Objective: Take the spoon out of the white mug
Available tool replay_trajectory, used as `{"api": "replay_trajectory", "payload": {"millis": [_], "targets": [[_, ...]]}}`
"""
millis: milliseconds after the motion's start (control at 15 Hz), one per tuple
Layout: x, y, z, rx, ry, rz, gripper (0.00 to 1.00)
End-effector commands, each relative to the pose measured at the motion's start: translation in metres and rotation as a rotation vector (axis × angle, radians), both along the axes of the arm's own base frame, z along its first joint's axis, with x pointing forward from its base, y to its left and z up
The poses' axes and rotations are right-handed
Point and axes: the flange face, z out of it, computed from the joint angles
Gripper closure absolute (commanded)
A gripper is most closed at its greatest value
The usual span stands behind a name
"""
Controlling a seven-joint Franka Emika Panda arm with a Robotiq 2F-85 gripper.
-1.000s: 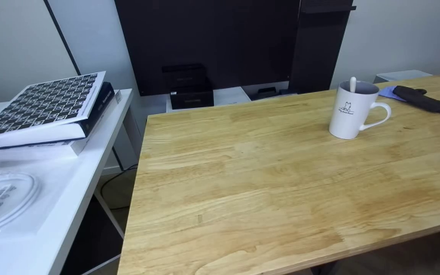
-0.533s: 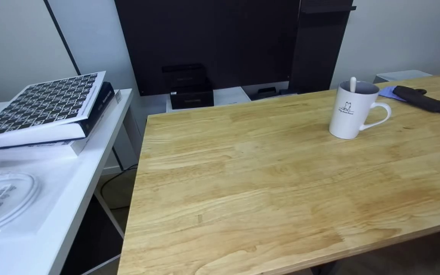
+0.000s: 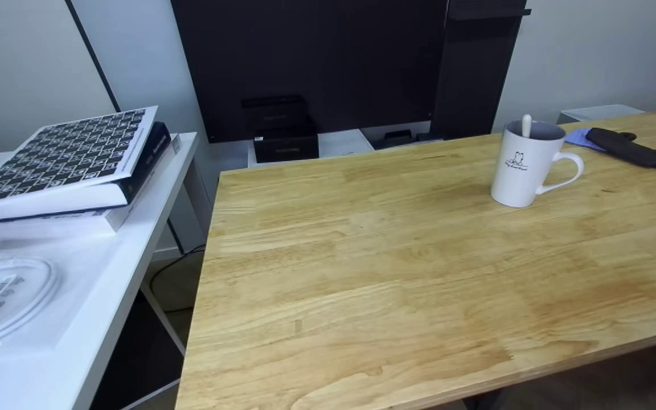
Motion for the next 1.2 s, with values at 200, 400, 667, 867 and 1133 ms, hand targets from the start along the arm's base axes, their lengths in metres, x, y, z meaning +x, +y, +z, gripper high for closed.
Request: {"api": "replay_trajectory", "payload": {"millis": [200,400,667,867,1133], "targets": [[0.034,0.035,-0.037,-0.072,0.007,0.120,0.00],[0.026,0.036,-0.046,-0.064,0.024,0.118,0.00],[0.032,0.042,-0.055,-0.068,0.046,0.127,0.00],[0.033,0.042,-0.053,-0.069,0.046,0.129,0.00],[0.037,0.038,-0.064,-0.178,0.021,0.109,0.00]]}}
